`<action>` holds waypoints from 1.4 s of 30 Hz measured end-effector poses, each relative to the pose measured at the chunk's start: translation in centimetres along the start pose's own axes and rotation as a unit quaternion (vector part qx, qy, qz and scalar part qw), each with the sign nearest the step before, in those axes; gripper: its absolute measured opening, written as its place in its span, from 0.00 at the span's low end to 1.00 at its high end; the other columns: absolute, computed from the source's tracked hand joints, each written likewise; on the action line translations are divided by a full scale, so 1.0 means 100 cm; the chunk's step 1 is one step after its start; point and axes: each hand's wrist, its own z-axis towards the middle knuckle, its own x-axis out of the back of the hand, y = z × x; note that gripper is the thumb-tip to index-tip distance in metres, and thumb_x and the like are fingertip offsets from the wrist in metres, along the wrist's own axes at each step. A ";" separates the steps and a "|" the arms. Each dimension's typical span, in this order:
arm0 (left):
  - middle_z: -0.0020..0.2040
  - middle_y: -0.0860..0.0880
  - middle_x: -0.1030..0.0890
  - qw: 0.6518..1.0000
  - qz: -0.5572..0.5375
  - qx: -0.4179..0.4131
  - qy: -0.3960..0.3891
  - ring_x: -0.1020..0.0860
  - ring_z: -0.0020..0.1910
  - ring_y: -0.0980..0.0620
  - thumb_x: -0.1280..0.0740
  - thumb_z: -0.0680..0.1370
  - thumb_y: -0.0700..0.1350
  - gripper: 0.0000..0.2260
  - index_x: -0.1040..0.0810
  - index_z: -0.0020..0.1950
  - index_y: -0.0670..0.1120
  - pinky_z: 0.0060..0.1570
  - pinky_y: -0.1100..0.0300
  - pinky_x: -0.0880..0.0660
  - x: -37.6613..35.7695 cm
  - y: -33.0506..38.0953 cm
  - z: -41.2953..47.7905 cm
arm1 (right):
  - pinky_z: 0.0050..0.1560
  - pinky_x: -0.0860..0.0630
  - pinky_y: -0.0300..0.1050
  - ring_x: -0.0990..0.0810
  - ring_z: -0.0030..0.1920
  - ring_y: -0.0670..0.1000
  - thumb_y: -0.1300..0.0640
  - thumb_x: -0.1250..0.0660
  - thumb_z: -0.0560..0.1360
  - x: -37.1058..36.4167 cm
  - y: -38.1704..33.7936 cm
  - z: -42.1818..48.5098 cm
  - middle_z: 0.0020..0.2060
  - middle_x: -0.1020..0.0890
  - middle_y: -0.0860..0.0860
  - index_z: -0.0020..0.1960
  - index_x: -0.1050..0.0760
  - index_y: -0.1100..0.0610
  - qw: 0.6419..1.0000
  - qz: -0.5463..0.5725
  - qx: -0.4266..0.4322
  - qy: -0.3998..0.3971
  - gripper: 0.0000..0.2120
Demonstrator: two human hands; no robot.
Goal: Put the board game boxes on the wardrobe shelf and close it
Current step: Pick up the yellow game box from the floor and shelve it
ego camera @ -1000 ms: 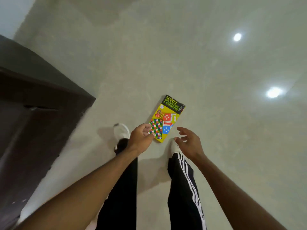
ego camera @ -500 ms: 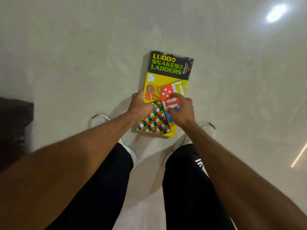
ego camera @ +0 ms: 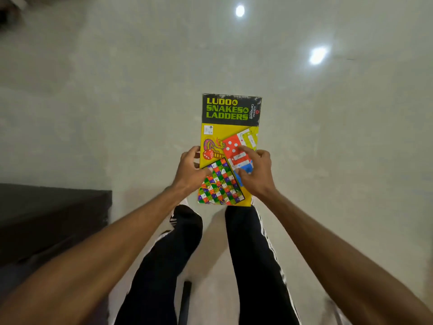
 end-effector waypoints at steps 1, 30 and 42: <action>0.63 0.48 0.30 1.000 0.008 -0.015 -0.004 0.22 0.53 0.51 0.26 0.71 0.41 0.26 0.30 0.67 0.50 0.37 0.64 0.24 0.007 0.023 -0.030 | 0.66 0.27 0.53 0.33 0.67 0.54 0.61 0.29 0.73 0.022 -0.014 -0.030 0.63 0.36 0.54 0.69 0.32 0.44 1.000 0.014 0.005 0.011 0.28; 0.63 0.48 0.28 0.787 0.301 -0.398 -0.362 0.24 0.56 0.52 0.24 0.70 0.42 0.37 0.38 0.74 0.57 0.36 0.64 0.22 -0.322 0.341 -0.426 | 0.57 0.22 0.40 0.33 0.65 0.48 0.63 0.29 0.72 0.357 0.178 -0.494 0.58 0.38 0.49 0.71 0.34 0.44 0.858 0.230 -0.117 0.445 0.32; 0.61 0.50 0.30 0.635 0.374 -0.456 -0.500 0.24 0.54 0.53 0.25 0.69 0.37 0.33 0.31 0.70 0.57 0.32 0.63 0.21 -0.629 0.438 -0.490 | 0.60 0.23 0.42 0.35 0.65 0.49 0.63 0.29 0.72 0.514 0.357 -0.550 0.58 0.38 0.50 0.72 0.35 0.46 0.757 0.248 -0.243 0.553 0.33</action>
